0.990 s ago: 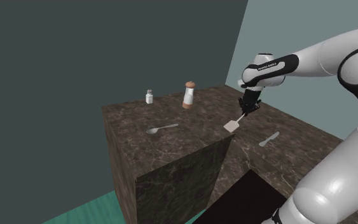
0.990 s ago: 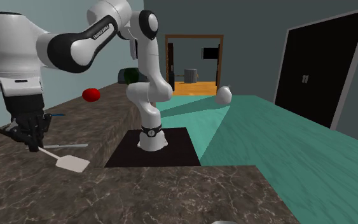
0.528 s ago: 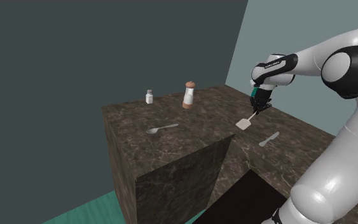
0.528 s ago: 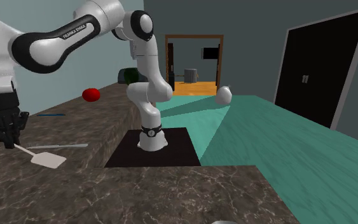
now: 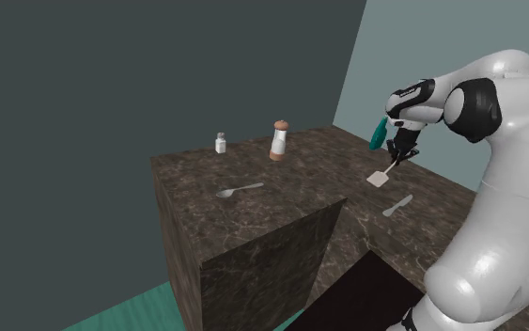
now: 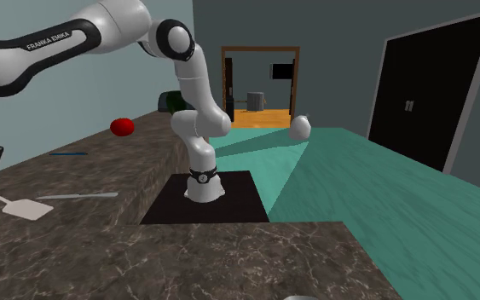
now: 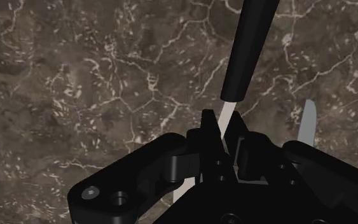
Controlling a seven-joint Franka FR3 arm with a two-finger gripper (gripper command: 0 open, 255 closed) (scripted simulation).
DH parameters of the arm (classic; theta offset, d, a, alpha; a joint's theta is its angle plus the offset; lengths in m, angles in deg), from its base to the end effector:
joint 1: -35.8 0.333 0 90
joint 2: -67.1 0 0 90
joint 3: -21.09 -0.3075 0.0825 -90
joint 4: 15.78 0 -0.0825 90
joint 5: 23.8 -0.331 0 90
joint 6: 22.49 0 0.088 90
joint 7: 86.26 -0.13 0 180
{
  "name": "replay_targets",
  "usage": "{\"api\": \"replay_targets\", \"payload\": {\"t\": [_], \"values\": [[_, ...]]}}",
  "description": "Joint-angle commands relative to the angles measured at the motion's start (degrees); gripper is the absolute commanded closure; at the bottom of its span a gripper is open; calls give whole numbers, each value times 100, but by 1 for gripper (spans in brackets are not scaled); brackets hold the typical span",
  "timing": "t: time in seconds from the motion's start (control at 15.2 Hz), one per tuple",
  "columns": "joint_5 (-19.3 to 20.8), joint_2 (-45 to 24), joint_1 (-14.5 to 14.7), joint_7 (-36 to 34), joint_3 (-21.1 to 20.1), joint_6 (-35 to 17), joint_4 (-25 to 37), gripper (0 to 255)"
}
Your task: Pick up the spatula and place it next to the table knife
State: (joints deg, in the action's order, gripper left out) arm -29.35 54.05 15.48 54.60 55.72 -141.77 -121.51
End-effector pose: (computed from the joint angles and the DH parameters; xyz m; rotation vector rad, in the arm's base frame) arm 0.3452 -0.4488 0.4187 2.2973 2.0755 -0.0764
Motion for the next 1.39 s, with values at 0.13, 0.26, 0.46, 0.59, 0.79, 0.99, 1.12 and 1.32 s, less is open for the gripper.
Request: {"api": "replay_targets", "payload": {"t": [0.13, 0.26, 0.46, 0.59, 0.79, 0.99, 1.12, 1.32], "values": [[-444, -655, -547, 684, 52, 211, 756, 255], [-652, -1005, -845, 961, 38, 372, 1216, 255], [-796, -1268, -1067, 1136, 0, 428, 1503, 255], [-828, -1313, -1070, 1155, -18, 296, 1408, 255], [-882, -1389, -1080, 1185, -49, 102, 1279, 255], [-942, -1474, -1094, 1219, -84, -86, 1164, 255], [-985, -1536, -1106, 1242, -109, -209, 1094, 255], [-1052, -1635, -1129, 1280, -152, -390, 1001, 255]]}}
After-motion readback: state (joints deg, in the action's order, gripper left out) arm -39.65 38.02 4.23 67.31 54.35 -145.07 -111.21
